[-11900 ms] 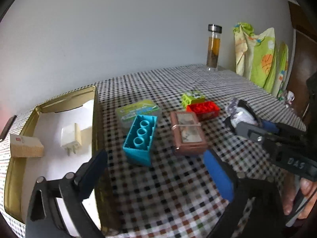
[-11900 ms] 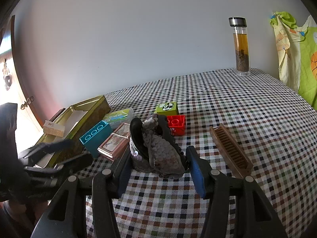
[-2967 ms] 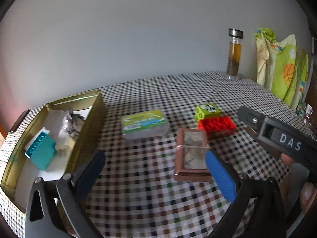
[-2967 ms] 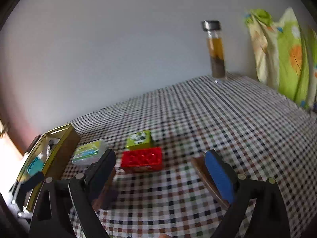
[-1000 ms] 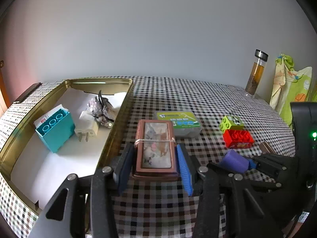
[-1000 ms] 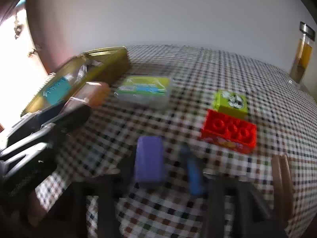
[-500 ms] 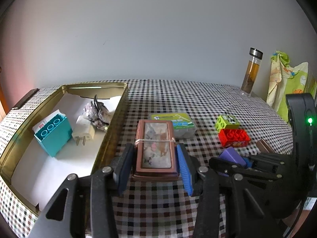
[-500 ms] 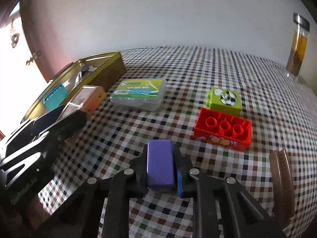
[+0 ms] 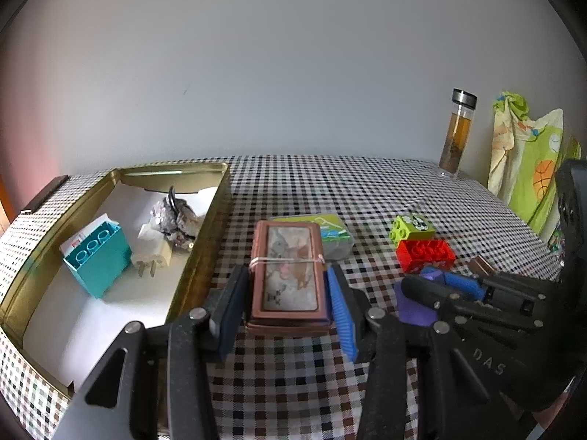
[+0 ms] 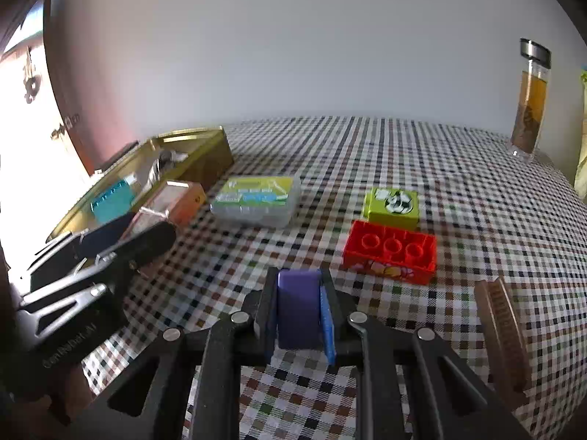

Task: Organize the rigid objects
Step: 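Carry the card case in the left tool while the right tool carries the purple block toward the tin, then lower the card case into the tin while the right tool lowers and releases the purple block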

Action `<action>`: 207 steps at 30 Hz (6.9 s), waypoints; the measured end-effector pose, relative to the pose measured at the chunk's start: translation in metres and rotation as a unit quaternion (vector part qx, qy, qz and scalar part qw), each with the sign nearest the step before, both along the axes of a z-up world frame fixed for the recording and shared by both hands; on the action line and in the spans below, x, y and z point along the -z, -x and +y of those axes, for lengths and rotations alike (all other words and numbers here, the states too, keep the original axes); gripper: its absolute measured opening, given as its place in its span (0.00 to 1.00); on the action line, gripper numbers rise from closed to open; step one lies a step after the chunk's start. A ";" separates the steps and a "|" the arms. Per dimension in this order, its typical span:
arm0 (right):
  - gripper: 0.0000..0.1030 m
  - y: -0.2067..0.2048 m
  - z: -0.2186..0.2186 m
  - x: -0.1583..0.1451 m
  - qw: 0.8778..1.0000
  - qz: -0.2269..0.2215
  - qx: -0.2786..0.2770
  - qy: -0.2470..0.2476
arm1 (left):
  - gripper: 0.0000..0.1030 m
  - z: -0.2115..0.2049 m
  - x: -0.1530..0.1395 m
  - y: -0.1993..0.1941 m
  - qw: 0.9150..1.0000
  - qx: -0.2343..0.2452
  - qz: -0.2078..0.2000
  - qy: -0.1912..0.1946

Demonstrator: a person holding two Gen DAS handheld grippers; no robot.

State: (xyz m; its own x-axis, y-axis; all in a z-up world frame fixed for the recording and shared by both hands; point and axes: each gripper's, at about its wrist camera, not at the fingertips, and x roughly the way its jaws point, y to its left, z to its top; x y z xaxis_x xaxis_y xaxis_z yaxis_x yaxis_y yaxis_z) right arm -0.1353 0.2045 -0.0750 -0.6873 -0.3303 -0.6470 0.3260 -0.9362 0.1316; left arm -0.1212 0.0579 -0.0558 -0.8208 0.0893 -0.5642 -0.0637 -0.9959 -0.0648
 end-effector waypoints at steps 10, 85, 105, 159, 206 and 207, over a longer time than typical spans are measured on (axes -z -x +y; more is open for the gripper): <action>0.21 -0.012 -0.005 -0.012 0.999 0.045 0.015 0.006 | 0.42 0.004 -0.004 -0.007 1.000 0.010 0.022 0.006; 0.21 -0.077 -0.009 -0.044 0.972 0.232 0.036 0.019 | 0.42 0.017 -0.026 -0.056 0.988 -0.001 0.148 0.046; 0.21 -0.078 -0.015 -0.045 0.972 0.231 0.043 0.021 | 0.42 0.007 -0.027 -0.059 0.987 -0.026 0.152 0.037; 0.21 -0.054 -0.102 -0.053 0.980 0.182 -0.071 0.038 | 0.42 -0.097 -0.034 -0.082 0.981 -0.109 0.159 0.036; 0.67 0.031 -0.190 -0.031 0.982 0.078 -0.162 0.055 | 0.98 -0.153 -0.007 0.028 0.976 -0.168 -0.035 0.136; 0.71 0.029 -0.187 -0.033 0.982 0.086 -0.160 0.059 | 0.99 -0.152 -0.008 0.027 0.975 -0.170 -0.032 0.141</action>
